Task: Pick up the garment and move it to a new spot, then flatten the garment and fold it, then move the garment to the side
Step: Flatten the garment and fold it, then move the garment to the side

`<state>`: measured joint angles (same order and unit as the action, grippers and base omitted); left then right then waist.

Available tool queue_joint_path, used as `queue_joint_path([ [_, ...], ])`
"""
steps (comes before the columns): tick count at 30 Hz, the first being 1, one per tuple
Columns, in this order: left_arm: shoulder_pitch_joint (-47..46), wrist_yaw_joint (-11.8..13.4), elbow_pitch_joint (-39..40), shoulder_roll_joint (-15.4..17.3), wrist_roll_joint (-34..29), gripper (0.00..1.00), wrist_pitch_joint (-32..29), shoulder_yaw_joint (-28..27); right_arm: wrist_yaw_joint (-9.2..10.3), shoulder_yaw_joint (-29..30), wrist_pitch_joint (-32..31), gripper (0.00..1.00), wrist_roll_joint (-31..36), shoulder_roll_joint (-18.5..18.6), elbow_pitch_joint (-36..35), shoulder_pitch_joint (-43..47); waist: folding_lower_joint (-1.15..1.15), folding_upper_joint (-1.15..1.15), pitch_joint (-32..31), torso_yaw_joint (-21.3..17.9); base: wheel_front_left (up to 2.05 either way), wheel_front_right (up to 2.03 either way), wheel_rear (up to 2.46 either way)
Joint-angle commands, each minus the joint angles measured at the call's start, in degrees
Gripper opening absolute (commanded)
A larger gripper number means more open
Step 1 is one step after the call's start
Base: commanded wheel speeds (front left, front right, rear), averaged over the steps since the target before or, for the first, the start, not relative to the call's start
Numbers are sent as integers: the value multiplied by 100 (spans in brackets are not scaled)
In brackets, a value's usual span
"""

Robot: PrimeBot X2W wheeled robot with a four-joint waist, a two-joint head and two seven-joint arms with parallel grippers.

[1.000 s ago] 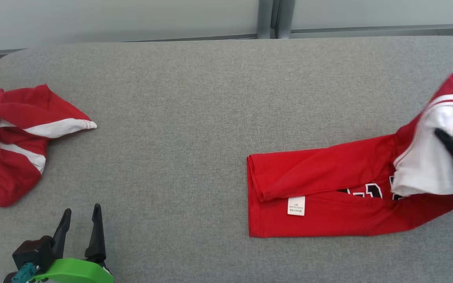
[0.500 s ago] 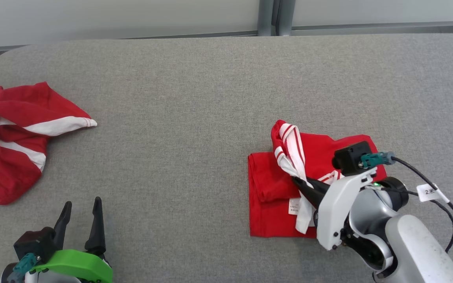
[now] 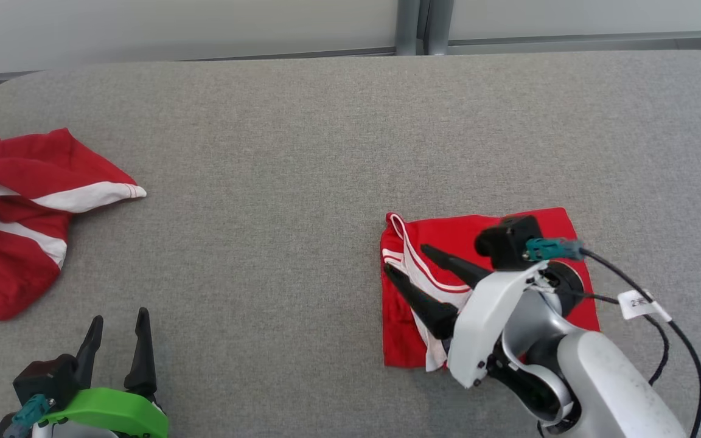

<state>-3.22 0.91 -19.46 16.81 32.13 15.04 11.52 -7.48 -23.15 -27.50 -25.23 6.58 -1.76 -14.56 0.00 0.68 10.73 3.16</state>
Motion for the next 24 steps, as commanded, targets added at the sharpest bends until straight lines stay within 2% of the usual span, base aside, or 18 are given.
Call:
queue_joint_path([
  [1,31,-11,10,1,-7,100,15,-29,-3,98,57,100,-182,12,-300,53,0,-68,-5,-29,0,0,0],
  [4,73,8,55,11,-7,100,16,-80,-2,569,-1,100,-409,85,-810,225,0,-68,9,-75,0,0,0],
  [6,106,32,104,-1,-20,100,16,-108,-2,1089,-92,100,-452,189,-1026,370,0,-68,31,-106,0,0,0],
  [7,117,41,136,-11,-27,100,16,-122,-3,1360,-150,100,-432,272,-1064,444,0,-68,51,-120,0,0,0],
  [8,134,43,180,-37,-45,100,15,-127,-3,1909,-283,100,-416,423,-1005,603,0,-68,82,-120,0,0,0],
  [11,88,33,243,-53,-69,100,16,-118,-3,2497,-452,100,-470,643,-789,844,0,-68,164,-79,0,0,0],
  [15,21,11,303,-73,-91,100,16,-119,-3,2807,-677,100,-630,886,-437,1053,0,-68,246,-26,0,0,0],
  [24,-17,-1,336,-101,-159,100,17,-157,-3,2843,-1107,100,-1059,1080,316,800,0,-68,270,95,0,0,0],
])
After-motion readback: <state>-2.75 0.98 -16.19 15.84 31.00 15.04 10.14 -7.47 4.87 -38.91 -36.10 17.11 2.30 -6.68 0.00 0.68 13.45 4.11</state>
